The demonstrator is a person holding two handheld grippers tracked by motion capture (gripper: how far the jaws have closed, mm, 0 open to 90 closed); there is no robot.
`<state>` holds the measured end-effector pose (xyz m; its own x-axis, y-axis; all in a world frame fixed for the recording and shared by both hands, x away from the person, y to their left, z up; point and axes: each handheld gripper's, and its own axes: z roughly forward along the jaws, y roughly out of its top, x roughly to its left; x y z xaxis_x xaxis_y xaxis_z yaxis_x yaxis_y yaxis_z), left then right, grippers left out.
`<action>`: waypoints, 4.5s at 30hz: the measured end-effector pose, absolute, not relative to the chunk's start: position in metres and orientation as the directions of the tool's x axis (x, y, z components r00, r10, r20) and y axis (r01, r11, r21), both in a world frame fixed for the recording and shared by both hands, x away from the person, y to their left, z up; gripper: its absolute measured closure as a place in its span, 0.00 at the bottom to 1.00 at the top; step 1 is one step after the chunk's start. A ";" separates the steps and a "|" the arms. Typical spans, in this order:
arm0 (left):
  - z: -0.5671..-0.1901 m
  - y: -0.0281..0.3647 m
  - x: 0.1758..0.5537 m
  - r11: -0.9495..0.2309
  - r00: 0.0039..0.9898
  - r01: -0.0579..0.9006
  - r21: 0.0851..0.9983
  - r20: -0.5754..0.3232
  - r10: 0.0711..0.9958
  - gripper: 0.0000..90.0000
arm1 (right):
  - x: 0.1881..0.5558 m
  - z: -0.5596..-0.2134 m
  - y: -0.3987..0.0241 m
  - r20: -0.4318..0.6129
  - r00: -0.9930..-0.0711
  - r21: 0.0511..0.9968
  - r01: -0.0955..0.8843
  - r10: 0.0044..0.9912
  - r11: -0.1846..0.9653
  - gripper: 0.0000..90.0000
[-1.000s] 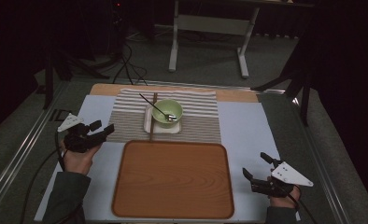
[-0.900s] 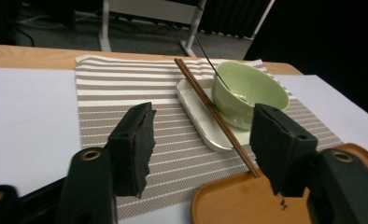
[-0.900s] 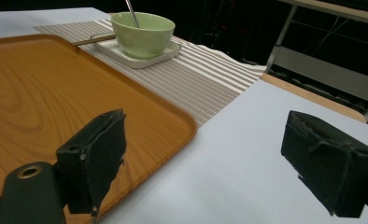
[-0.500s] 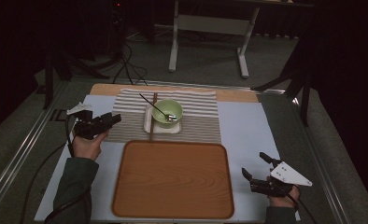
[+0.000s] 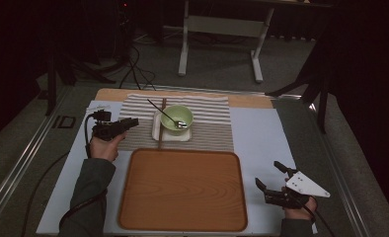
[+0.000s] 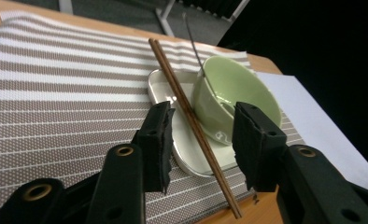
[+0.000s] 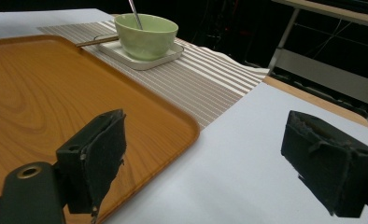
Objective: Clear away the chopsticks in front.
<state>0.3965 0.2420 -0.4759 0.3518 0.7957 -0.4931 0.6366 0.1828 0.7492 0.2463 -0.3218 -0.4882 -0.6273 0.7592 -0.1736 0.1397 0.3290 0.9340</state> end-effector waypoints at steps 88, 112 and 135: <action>-0.527 0.180 0.437 0.276 0.162 0.749 0.603 -0.570 0.805 0.96 | 0.244 -0.486 -0.326 -0.164 -0.620 0.947 0.120 0.767 0.299 0.15; -0.505 0.218 0.377 0.314 0.194 0.689 0.653 -0.584 0.788 0.96 | 0.244 -0.486 -0.325 -0.166 -0.618 0.946 0.121 0.769 0.301 0.15; -0.495 0.232 0.316 0.364 0.167 0.636 0.680 -0.582 0.796 0.96 | 0.244 -0.486 -0.324 -0.165 -0.619 0.946 0.119 0.768 0.300 0.15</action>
